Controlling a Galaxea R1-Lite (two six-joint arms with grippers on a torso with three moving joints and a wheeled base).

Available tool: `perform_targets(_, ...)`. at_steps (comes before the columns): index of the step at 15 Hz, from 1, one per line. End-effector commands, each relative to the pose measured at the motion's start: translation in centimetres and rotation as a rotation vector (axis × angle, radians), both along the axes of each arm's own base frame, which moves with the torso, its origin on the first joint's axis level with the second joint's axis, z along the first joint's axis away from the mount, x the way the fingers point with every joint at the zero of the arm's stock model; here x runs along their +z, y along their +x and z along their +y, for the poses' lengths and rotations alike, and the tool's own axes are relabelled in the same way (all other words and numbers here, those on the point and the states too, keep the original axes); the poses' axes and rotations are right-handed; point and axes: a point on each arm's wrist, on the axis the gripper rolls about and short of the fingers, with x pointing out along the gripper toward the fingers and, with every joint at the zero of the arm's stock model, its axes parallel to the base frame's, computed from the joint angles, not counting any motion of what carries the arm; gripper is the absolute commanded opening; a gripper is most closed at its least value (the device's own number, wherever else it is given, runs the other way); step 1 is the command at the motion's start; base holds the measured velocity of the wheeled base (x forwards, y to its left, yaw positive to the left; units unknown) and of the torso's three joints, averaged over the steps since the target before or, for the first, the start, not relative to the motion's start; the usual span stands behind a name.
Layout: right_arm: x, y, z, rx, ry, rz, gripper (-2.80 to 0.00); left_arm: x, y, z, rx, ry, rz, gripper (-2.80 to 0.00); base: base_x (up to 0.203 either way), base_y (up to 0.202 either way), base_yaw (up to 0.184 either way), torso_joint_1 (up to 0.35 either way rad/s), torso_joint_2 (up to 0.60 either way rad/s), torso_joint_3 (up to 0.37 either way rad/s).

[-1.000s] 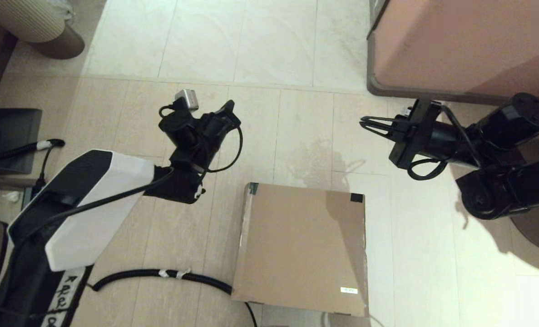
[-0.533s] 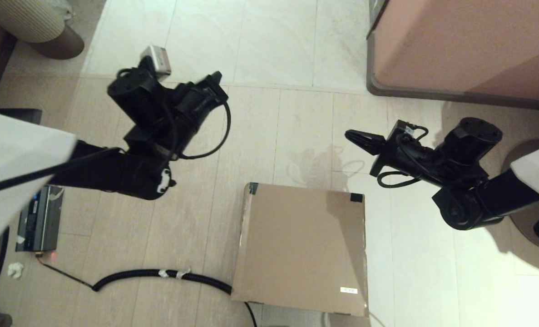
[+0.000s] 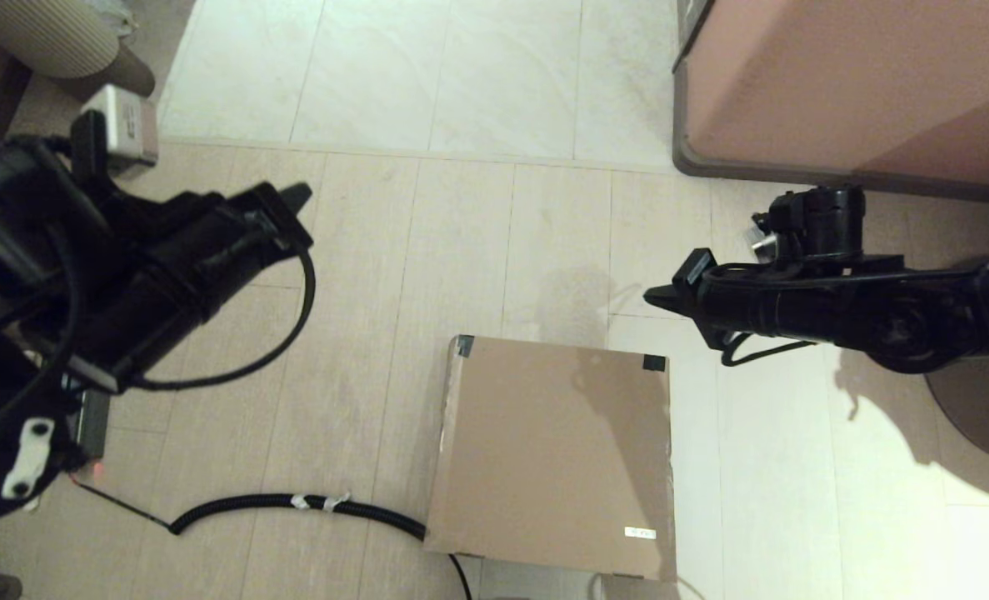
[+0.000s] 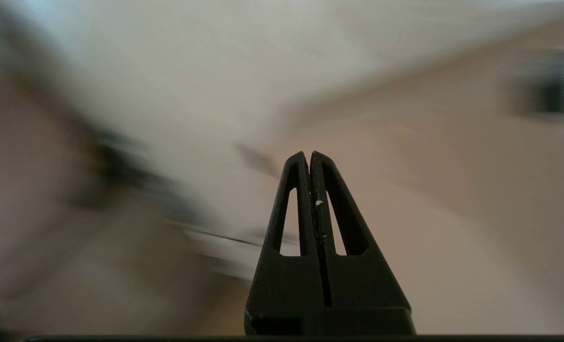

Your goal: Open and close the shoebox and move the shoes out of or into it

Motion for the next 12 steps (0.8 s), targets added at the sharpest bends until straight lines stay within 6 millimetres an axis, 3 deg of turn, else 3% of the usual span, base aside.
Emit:
perform_targets(1, 0.6, -4.8, -0.8, 0.08, -0.444, 0.077, -2.8, -3.0, -2.0, 1.1, 0.018, 0.042, 0.097, -2.8, 0.0, 0.0, 0.0, 0.0, 0.0, 0.0)
perform_targets(3, -1.3, -6.4, 1.3, 0.085, -0.627, 0.132, -2.8, -7.8, -1.1, 0.9, 0.022, 0.103, 0.26, -2.8, 0.0, 0.0, 0.0, 0.0, 0.0, 0.0)
perform_targets(7, -5.1, -7.8, 6.2, 0.209, -0.761, 0.195, -2.8, -14.6, 4.1, -1.3, 0.028, 0.176, 0.41, -2.8, 0.0, 0.0, 0.0, 0.0, 0.0, 0.0)
perform_targets(12, -9.3, -7.6, 7.1, 0.234, -0.819, 0.255, -2.8, -19.8, 7.5, -3.4, 0.007, 0.206, 0.46, -2.8, 0.0, 0.0, 0.0, 0.0, 0.0, 0.0)
